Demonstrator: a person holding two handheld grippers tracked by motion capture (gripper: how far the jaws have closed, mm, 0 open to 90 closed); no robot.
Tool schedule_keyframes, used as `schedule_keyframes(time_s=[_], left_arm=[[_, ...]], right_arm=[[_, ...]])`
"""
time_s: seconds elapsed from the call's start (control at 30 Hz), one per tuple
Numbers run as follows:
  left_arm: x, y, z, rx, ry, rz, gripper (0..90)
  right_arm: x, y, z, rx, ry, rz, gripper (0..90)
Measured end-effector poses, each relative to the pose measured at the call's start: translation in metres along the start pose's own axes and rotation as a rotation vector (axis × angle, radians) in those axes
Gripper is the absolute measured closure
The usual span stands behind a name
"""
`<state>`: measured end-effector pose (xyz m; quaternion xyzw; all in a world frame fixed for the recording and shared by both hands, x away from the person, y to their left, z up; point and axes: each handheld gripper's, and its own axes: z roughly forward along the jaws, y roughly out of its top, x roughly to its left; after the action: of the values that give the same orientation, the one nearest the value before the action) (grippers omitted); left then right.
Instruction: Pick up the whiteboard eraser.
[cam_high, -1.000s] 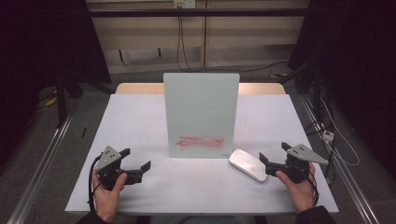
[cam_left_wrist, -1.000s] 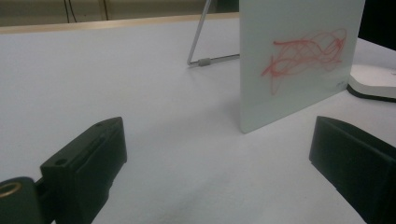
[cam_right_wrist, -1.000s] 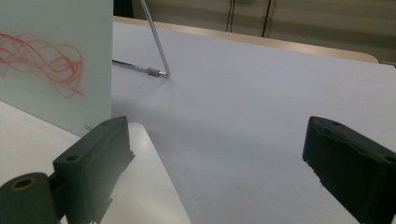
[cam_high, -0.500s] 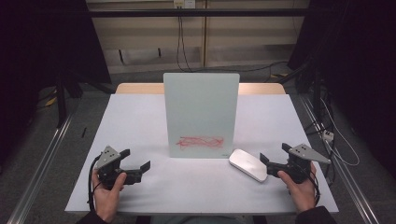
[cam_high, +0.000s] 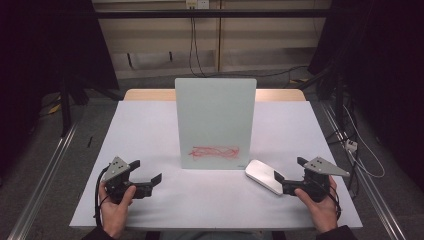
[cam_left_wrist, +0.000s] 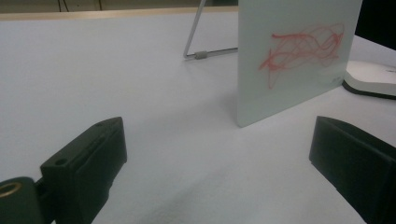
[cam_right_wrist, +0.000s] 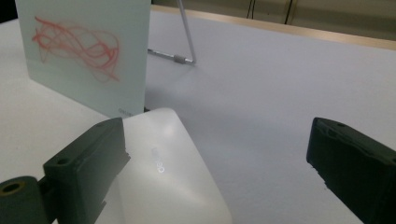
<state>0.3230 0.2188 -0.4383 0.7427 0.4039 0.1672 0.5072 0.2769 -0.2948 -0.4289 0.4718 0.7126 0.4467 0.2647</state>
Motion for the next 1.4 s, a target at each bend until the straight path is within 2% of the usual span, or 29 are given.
schedule_keyframes(time_s=[0.17, 0.33, 0.53, 0.6, 0.7, 0.8, 0.83, 0.9, 1.1, 1.2, 1.27, 1.3, 1.4], left_arm=[[0.0, 0.0, 0.0, -0.003, 0.003, 0.003, 4.0], [0.0, 0.0, 0.0, 0.001, 0.004, 0.005, 4.0], [0.0, 0.0, 0.001, 0.01, 0.006, 0.008, 4.0], [0.0, -0.001, 0.001, 0.011, 0.0, 0.007, 4.0], [0.0, -0.001, 0.002, 0.014, -0.003, 0.003, 4.0], [0.0, -0.001, 0.002, 0.018, -0.003, 0.006, 4.0], [0.0, -0.001, 0.002, 0.015, -0.002, 0.008, 4.0], [0.0, -0.001, 0.001, 0.016, -0.004, 0.013, 4.0], [-0.001, -0.001, 0.003, 0.018, -0.008, 0.004, 4.0], [-0.001, -0.001, 0.003, 0.021, -0.009, 0.012, 4.0], [-0.001, -0.001, 0.003, 0.021, -0.01, 0.006, 4.0], [-0.001, -0.001, 0.003, 0.022, -0.011, 0.005, 4.0], [-0.001, -0.001, 0.003, 0.03, -0.009, 0.015, 4.0]], right_arm=[[0.003, 0.001, 0.003, 0.022, 0.027, -0.011, 4.5], [0.008, 0.005, 0.01, 0.045, 0.049, -0.045, 5.5], [0.01, 0.011, 0.017, 0.066, 0.112, -0.069, 4.6], [0.012, 0.013, 0.02, 0.091, 0.103, -0.077, 5.4], [0.012, 0.016, 0.025, 0.118, 0.122, -0.089, 6.4], [0.013, 0.02, 0.028, 0.129, 0.129, -0.094, 6.5], [0.012, 0.024, 0.032, 0.141, 0.15, -0.086, 7.3], [0.012, 0.026, 0.033, 0.146, 0.159, -0.077, 7.5], [0.011, 0.034, 0.043, 0.219, 0.165, -0.128, 10.7], [0.012, 0.034, 0.044, 0.248, 0.171, -0.147, 13.1], [0.012, 0.033, 0.045, 0.271, 0.196, -0.152, 17.3], [0.013, 0.033, 0.045, 0.279, 0.194, -0.174, 17.6], [0.014, 0.034, 0.047, 0.305, 0.213, -0.199, 21.3]])
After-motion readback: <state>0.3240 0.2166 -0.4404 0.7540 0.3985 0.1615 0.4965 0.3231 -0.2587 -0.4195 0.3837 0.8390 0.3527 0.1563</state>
